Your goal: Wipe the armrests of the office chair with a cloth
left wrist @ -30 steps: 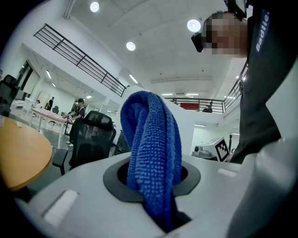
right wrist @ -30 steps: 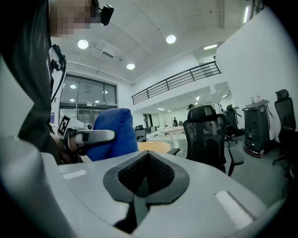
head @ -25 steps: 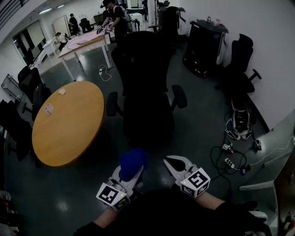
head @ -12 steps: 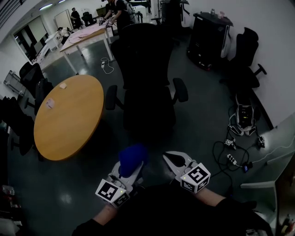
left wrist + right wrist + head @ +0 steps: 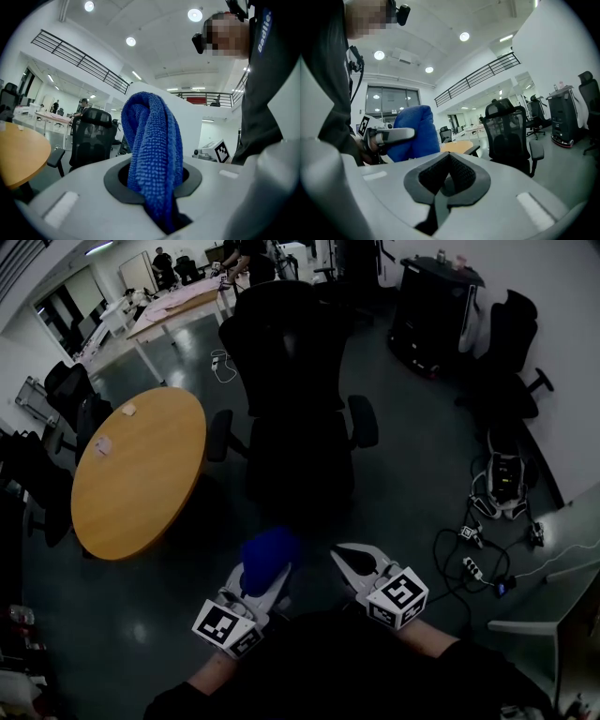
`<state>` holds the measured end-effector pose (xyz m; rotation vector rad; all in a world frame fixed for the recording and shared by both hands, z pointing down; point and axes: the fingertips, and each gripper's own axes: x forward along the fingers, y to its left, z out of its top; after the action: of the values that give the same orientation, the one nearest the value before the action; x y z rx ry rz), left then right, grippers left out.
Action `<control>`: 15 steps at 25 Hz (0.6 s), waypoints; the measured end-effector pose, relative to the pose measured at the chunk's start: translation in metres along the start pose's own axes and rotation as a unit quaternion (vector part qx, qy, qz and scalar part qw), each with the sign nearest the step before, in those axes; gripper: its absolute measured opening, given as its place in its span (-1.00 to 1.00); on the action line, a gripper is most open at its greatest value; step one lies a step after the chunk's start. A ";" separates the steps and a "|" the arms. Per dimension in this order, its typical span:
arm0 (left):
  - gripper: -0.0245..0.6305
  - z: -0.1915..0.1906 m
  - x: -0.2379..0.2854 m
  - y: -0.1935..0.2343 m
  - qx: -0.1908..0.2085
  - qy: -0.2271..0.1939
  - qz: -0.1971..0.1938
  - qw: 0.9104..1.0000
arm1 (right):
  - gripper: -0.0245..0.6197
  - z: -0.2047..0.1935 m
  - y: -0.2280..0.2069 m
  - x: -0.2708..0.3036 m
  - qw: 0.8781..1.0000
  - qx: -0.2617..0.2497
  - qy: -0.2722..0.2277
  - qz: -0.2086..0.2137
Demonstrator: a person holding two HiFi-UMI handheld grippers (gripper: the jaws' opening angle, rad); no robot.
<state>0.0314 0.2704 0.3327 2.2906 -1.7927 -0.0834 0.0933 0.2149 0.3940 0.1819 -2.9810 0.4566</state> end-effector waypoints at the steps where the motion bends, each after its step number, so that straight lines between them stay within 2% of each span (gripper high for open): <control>1: -0.59 0.001 0.007 -0.003 0.002 0.000 0.002 1.000 | -0.91 0.000 -0.006 -0.003 1.000 0.001 -0.001 0.002; 8: -0.59 -0.005 0.049 -0.022 0.005 0.008 0.002 1.000 | -0.91 -0.004 -0.050 -0.019 1.000 0.017 -0.002 0.006; 15: -0.59 -0.006 0.073 0.009 -0.006 0.002 0.004 1.000 | -0.91 -0.010 -0.078 0.003 1.000 0.018 0.015 0.004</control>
<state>0.0423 0.1992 0.3479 2.2735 -1.7955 -0.0866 0.1021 0.1440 0.4265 0.1636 -2.9467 0.5088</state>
